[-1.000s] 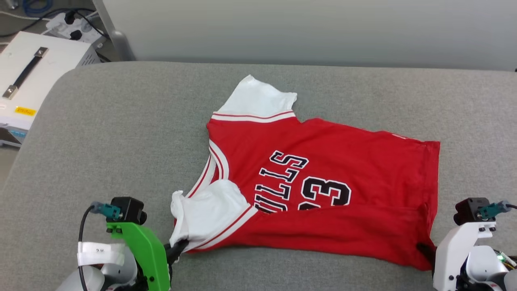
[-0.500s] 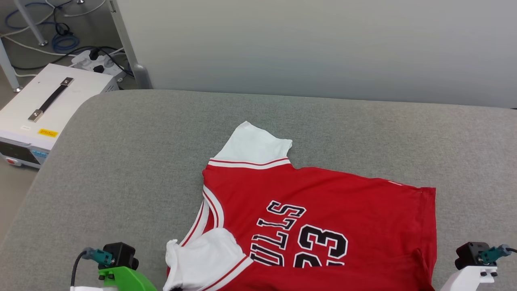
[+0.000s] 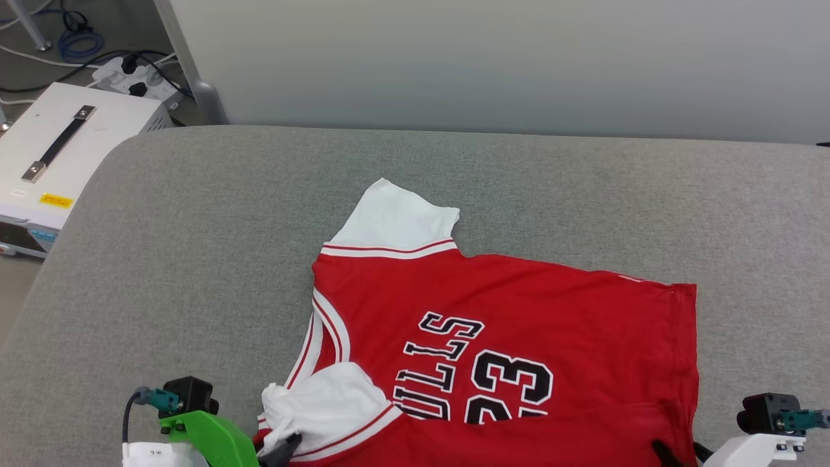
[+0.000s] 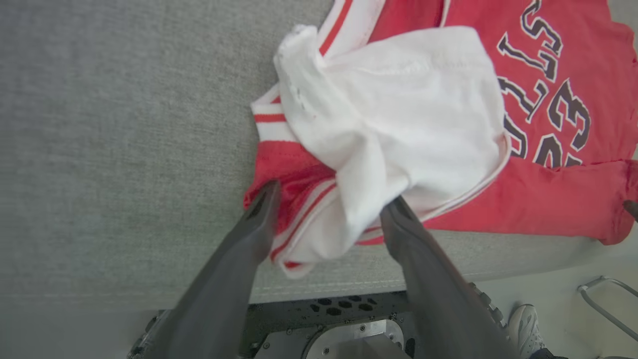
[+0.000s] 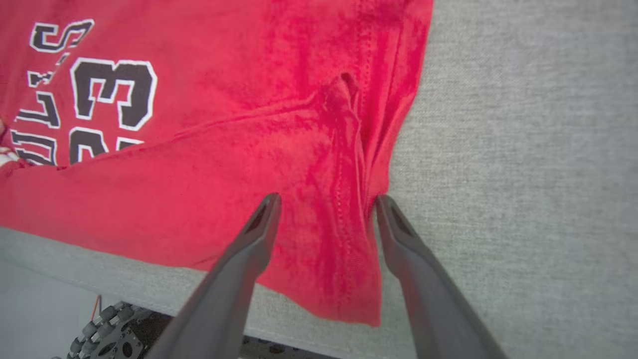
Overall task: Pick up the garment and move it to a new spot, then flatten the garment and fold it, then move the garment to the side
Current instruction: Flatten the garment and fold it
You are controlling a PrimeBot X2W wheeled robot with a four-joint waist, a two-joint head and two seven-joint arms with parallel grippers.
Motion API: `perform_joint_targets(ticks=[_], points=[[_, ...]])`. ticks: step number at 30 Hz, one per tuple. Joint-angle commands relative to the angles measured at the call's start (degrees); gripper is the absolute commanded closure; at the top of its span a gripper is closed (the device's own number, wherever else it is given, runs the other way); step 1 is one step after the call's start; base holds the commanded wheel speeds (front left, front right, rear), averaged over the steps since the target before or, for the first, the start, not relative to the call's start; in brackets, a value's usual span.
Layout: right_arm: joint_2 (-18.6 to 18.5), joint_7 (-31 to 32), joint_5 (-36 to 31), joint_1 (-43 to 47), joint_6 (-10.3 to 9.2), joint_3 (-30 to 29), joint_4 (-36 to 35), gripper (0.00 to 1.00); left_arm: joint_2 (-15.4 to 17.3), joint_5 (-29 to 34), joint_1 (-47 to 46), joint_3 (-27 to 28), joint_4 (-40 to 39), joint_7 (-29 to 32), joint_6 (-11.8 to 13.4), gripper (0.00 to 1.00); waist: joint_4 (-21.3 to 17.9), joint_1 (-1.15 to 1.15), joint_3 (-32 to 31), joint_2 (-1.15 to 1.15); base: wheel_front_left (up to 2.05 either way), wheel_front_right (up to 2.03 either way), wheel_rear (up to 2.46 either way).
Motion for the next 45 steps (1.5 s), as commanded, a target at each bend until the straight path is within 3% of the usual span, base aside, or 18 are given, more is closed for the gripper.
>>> perform_joint_targets(ticks=[1,6,12,19,25,32,37,45], points=[[0.15,-1.84,-0.83,-0.54,0.02,0.23,-0.49,0.0,0.12,0.91,-1.21,0.17,0.3,-0.8,-0.4,0.0,-0.21,0.0,0.07,0.0,0.0,0.0,0.0],[1.4,-11.93,-3.01,-2.12,0.02,-0.87,-2.88,0.0,1.07,5.57,-3.59,0.8,0.43,-6.06,-0.06,0.0,-0.46,0.0,0.06,0.0,0.0,0.0,0.0],[2.91,-21.17,-7.27,-4.5,0.02,-2.73,-6.47,0.0,0.18,10.99,-7.72,2.54,-0.48,-14.18,2.49,0.0,-0.75,0.0,1.66,0.0,0.0,0.0,0.0],[4.11,-24.82,-10.51,-8.16,0.02,-4.14,-10.77,0.0,-1.51,15.37,-14.0,4.1,0.37,-22.49,2.73,0.0,-2.66,0.0,6.6,0.0,0.0,0.0,0.0],[4.66,-26.43,-12.57,-12.1,0.02,-4.85,-14.88,0.0,-1.95,16.87,-21.25,4.46,2.79,-23.93,1.38,0.0,-5.3,0.0,12.49,0.0,0.0,0.0,0.0],[4.14,-27.84,-15.09,-17.38,0.02,-4.14,-17.05,0.0,-1.22,17.59,-36.38,2.2,9.47,-17.24,-4.45,0.0,-9.71,0.0,19.88,0.0,0.0,0.0,0.0],[4.18,-28.57,-15.48,-19.47,0.02,-3.0,-16.74,0.0,-0.72,15.69,-46.26,0.06,15.94,-7.9,-9.74,0.0,-12.36,0.0,22.45,0.0,0.0,0.0,0.0],[4.75,-29.77,-14.44,-20.94,0.02,-2.14,-15.29,0.0,-0.44,11.89,-56.82,-4.12,25.99,9.11,-12.68,0.0,-15.5,0.0,25.6,0.0,0.0,0.0,0.0]])
